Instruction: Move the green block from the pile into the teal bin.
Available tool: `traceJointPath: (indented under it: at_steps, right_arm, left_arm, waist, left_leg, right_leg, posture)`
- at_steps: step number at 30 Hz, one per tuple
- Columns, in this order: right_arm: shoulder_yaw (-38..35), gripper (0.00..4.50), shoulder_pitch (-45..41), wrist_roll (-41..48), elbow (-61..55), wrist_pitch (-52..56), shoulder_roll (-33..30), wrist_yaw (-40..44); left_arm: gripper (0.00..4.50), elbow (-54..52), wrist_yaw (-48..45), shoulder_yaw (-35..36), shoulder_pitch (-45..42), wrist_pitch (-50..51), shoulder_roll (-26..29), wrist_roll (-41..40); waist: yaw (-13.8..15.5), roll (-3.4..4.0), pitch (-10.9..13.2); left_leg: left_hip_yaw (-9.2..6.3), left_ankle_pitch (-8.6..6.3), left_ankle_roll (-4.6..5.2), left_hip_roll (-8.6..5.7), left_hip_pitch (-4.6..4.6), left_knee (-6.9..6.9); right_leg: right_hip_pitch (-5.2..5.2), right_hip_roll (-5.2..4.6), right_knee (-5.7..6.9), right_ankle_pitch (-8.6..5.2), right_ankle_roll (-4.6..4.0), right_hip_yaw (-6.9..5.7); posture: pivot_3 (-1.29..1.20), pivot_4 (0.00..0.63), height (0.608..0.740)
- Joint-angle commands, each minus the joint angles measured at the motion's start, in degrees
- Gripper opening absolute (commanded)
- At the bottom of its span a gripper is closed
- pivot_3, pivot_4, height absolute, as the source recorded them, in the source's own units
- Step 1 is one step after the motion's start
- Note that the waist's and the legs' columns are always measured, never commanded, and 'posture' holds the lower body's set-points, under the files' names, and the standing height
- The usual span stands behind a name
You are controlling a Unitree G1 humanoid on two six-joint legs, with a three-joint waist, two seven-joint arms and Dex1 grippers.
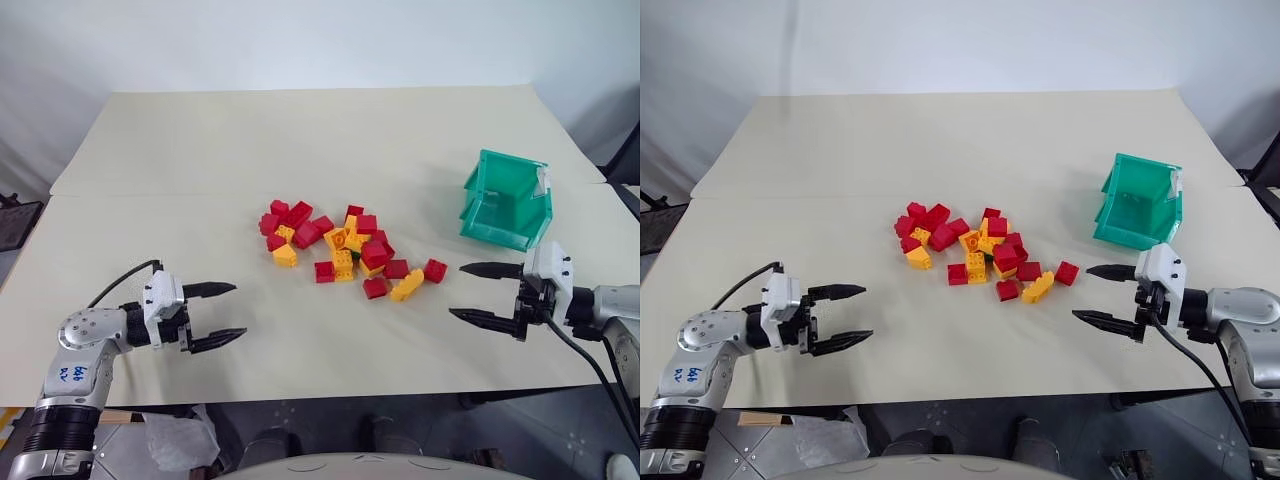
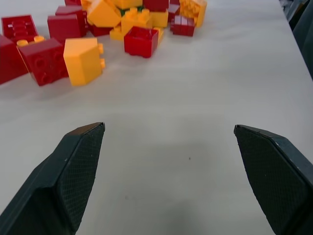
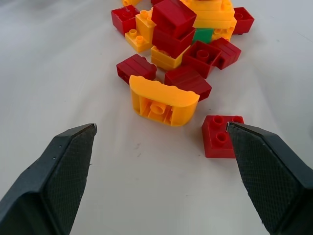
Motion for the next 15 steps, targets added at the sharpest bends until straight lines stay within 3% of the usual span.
traceJointPath:
  at_steps: [1, 4, 10, 15]
  right_arm:
    - [-1.1, 4.45, -0.9, 0.8, -1.6, 0.4, 0.0, -1.0]
    - [-1.2, 4.45, -0.7, 0.5, -2.2, 1.0, -0.1, -2.3]
    - [-0.6, 4.45, -1.0, -0.7, -3.8, 5.1, -0.1, -7.1]
    - [1.5, 4.45, -3.4, -4.9, -9.6, 10.6, 1.0, -17.2]
  left_arm:
    - [4.50, -0.2, 1.2, 0.8, -2.2, -3.2, -0.6, 0.5]
    - [4.50, 0.7, 6.0, 1.2, -3.9, -3.2, -2.1, 1.8]
    - [4.50, 0.2, 5.9, 0.6, -3.8, -2.6, -1.8, 1.2]
    - [4.50, -0.6, 7.0, 0.9, -5.0, -1.4, -2.2, 0.5]
  waist:
    - [0.0, 0.00, 0.0]
    - [0.2, 0.00, 0.0]
    - [-0.1, 0.00, 0.0]
    - [-0.1, 0.00, 0.0]
  left_leg:
    - [0.00, 0.00, 0.00, 0.00, 0.00, 0.02]
    - [-0.03, 0.00, 0.01, 0.00, -0.07, 0.20]
    - [0.00, -0.04, 0.04, 0.03, -0.06, 0.27]
    - [0.00, -0.04, 0.04, 0.03, -0.08, 0.32]
  right_leg:
    - [0.00, 0.00, 0.02, 0.00, 0.00, 0.00]
    - [0.01, 0.00, 0.08, 0.01, -0.01, -0.01]
    - [0.00, -0.01, 0.14, 0.04, 0.00, 0.05]
    - [-0.01, -0.02, 0.14, 0.04, -0.01, 0.06]
  posture:
    - [0.00, 0.150, 0.740]
    - [0.00, 0.150, 0.740]
    - [0.00, 0.150, 0.740]
    - [0.00, 0.150, 0.740]
